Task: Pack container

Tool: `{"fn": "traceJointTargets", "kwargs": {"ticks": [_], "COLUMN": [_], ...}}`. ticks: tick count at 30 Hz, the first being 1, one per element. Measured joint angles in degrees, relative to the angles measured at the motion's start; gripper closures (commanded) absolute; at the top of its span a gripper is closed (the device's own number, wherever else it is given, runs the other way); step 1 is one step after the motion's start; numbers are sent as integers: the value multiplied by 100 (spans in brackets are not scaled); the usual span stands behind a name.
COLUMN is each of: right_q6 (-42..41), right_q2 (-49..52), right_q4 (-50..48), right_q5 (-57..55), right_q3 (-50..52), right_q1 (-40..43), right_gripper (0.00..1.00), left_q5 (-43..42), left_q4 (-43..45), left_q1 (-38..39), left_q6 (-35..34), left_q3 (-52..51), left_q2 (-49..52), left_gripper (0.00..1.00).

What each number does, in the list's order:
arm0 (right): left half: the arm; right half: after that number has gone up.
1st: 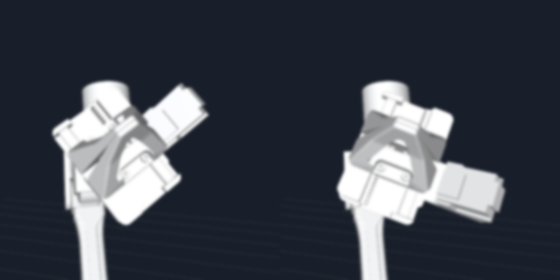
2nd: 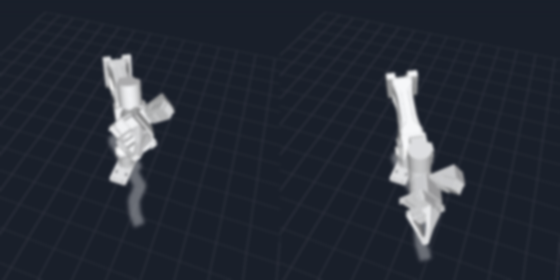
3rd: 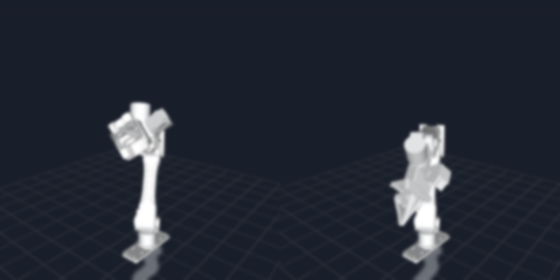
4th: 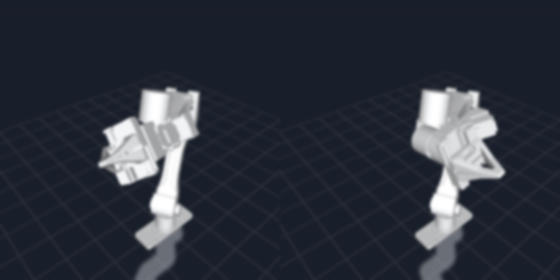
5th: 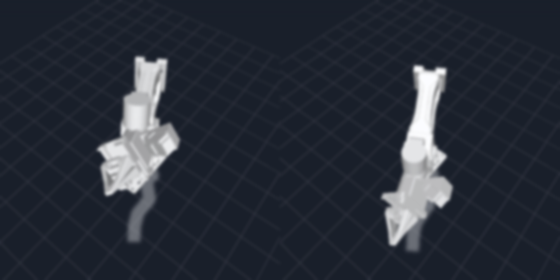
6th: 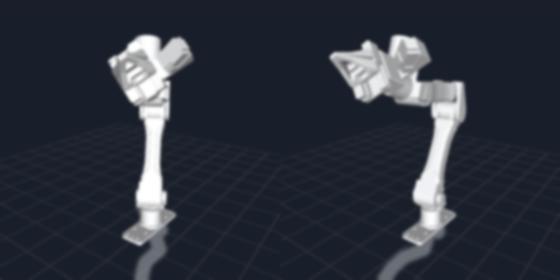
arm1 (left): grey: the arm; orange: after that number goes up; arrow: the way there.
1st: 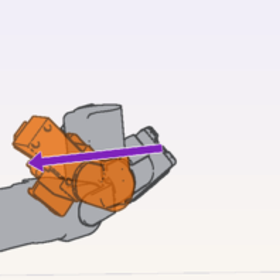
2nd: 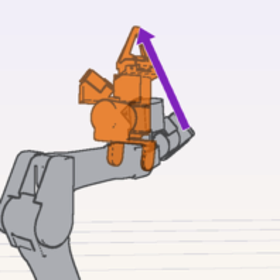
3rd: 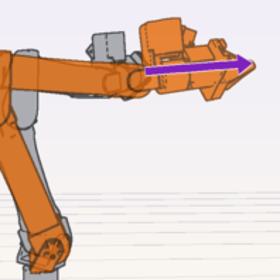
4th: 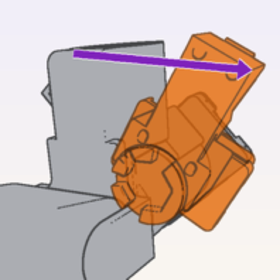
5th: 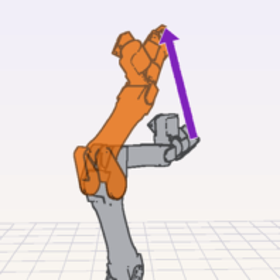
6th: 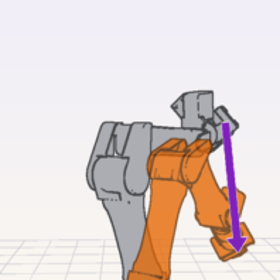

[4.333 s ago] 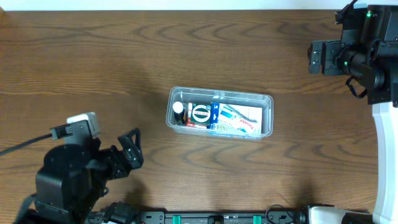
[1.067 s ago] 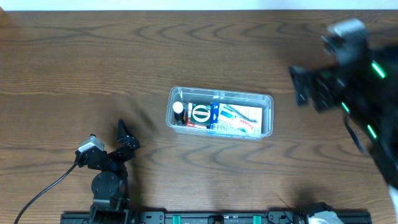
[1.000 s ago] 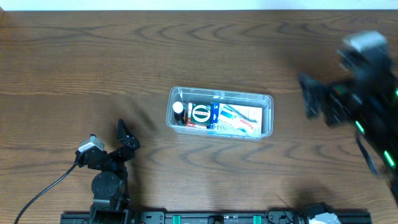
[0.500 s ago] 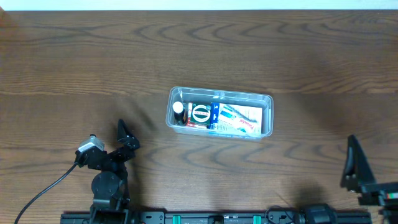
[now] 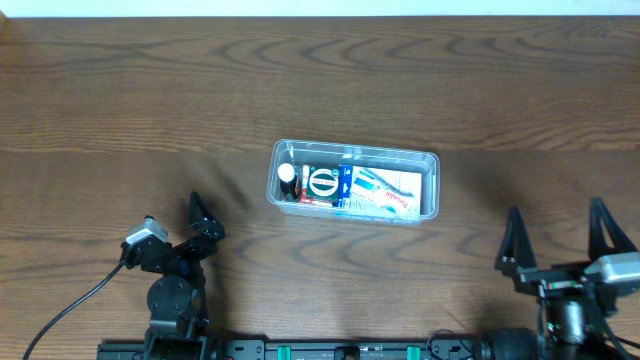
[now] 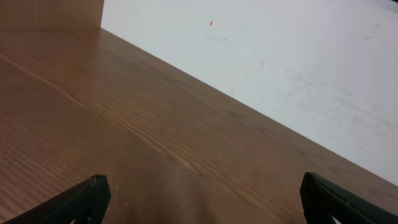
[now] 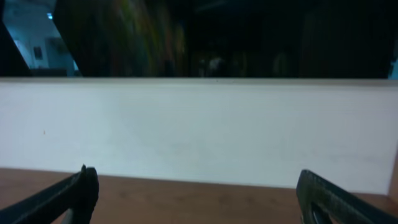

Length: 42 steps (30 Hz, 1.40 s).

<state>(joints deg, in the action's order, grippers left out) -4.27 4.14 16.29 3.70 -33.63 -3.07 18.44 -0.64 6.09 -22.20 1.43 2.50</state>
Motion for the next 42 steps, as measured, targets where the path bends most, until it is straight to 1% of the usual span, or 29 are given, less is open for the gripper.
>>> {"fn": "traceJointTargets", "kwargs": {"ticks": [9,15,18,22,28,34,42], "right_q6": [-74,-76,-76,-76,-76,-81,-79], "right_q2": [-323,-330,-332,-330,-332,-343,-341], "right_q4": [-1794,-2726,-2924,-2929,-2531,-1281,-1270], "right_q5": [85,92,101,111,216,227,155], "right_q3": [1856,2708,2938,3215,3318,3322,3322], "right_q1": [7,7,7,7,7,7,7], "right_gripper": [1,1,1,1,1,1,1], "left_q5": [0,0,0,0,0,0,0], "left_q4": [-2,0,0,0,0,0,0], "left_q1": [0,0,0,0,0,0,0], "left_q6": [-2,-2,0,0,0,-2,0], "left_q3": [0,0,0,0,0,2,0], "left_q2": [0,0,0,0,0,0,0], "left_gripper": [2,2,2,2,2,2,2]}}
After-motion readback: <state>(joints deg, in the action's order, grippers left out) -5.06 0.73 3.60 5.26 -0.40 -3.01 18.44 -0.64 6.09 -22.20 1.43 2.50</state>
